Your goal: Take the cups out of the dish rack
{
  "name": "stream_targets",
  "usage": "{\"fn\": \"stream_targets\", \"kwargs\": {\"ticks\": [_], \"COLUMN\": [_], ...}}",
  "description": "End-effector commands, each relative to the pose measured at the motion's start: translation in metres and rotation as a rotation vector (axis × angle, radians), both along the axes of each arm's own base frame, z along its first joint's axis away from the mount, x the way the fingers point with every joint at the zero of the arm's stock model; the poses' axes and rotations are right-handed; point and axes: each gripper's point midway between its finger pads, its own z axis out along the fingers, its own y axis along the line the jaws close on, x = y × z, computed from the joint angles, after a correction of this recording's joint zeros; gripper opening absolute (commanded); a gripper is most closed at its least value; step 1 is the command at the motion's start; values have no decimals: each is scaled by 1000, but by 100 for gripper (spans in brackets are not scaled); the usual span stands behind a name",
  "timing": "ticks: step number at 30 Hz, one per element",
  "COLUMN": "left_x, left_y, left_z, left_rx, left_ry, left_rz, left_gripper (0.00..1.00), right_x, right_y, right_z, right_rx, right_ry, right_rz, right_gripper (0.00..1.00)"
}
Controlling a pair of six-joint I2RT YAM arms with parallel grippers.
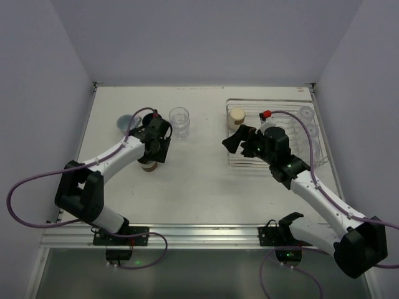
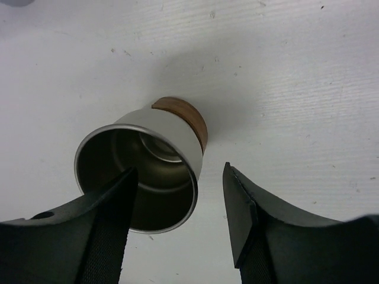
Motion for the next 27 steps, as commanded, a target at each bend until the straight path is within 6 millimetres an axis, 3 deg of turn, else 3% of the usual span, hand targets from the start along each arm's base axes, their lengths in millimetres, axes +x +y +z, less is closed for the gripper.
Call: {"fn": "stream_targets", "kwargs": {"ticks": [1, 3, 4, 7, 8, 10, 12, 14, 16, 17, 19, 20, 22, 23, 27], "left_x": [27, 32, 33, 33, 30, 20, 2, -15, -30, -33, -41, -42, -48, -47, -48], "left_y": [-9, -14, -17, -30, -33, -45, -58, -61, -59, -57, -52, -52, -53, -54, -63], "left_z": [48, 75, 94, 133, 160, 181, 217, 235, 239, 240, 232, 230, 217, 216, 206], "left_rx": [-63, -115, -148, -235, -293, -389, -521, -595, -623, -625, -624, -629, -638, -642, -644], "left_ry": [-181, -276, -334, -458, -540, -592, -683, -743, -775, -790, -805, -820, -816, -826, -775], "left_rz": [7, 5, -1, -32, -49, -104, -190, -246, -286, -291, -297, -300, -325, -327, -382], "left_gripper": [63, 67, 73, 89, 93, 96, 99, 100, 100, 100, 100, 100, 100, 100, 100], "right_x": [23, 34, 38, 58, 70, 83, 105, 125, 134, 145, 155, 165, 173, 180, 195], "right_y": [-28, -38, -41, -52, -54, -63, -67, -71, -73, -71, -70, -67, -63, -60, -57], "right_z": [10, 16, 8, 13, 11, 3, -5, -14, -22, -13, -29, -20, -35, -28, -34], "right_rx": [-134, -178, -210, -291, -319, -382, -433, -484, -533, -532, -568, -559, -580, -570, -576], "right_ry": [-50, -70, -50, -59, -48, -20, 15, 55, 91, 76, 118, 103, 141, 130, 142], "right_rz": [-148, -204, -219, -286, -306, -342, -368, -394, -401, -413, -410, -422, -412, -418, -434], "right_gripper": [99, 99, 99, 95, 90, 84, 81, 80, 80, 79, 80, 80, 81, 81, 83]}}
